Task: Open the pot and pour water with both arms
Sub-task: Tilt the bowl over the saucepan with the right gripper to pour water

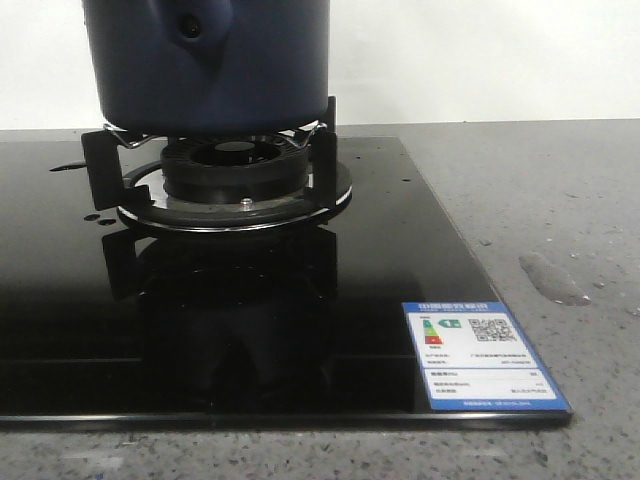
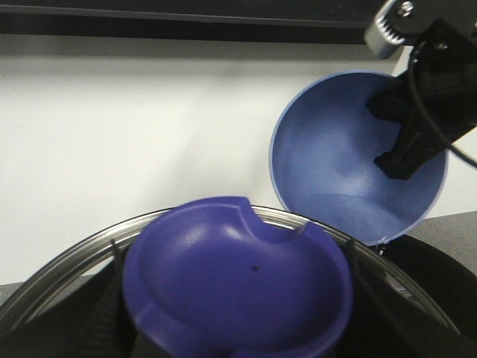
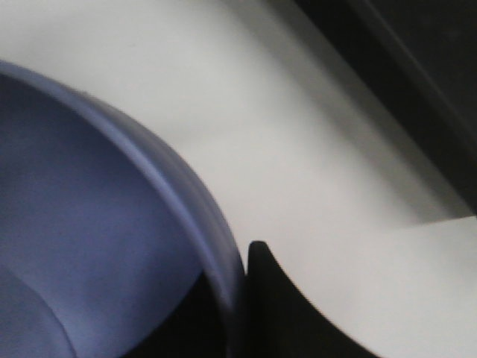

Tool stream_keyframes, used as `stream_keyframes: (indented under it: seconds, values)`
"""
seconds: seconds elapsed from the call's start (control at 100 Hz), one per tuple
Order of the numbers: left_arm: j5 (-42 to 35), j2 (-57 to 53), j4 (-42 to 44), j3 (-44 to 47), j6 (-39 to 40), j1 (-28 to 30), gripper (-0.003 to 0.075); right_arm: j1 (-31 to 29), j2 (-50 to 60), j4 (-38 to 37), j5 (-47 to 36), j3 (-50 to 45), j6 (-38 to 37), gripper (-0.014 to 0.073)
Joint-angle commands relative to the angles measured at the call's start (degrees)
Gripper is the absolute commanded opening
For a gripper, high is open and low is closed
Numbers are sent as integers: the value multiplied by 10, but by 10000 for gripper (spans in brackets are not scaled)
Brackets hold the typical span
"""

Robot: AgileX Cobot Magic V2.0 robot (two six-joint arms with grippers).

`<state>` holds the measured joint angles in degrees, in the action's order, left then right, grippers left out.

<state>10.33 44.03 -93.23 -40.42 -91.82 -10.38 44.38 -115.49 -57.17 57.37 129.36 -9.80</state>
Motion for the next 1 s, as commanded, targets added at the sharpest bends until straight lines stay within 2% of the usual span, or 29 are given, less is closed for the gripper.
stream_keyframes:
  seconds: [0.0, 0.2, 0.62, 0.8, 0.99]
  values:
    - [-4, -7, -17, -25, 3, -11, 326, 15, 25, -106, -31, 20, -5, -41]
    - [-11, -7, -17, -25, 3, -25, 326, 29, 22, -197, -43, 20, -5, -41]
    - [-46, -7, -15, -25, 3, -55, 326, 51, 38, -310, -40, 20, -5, -41]
    - [-51, -7, -15, -25, 3, -55, 326, 53, 42, -325, -40, 20, -5, -41]
    - [-51, -7, -15, -25, 3, -55, 326, 53, 39, -292, -28, 19, -5, -41]
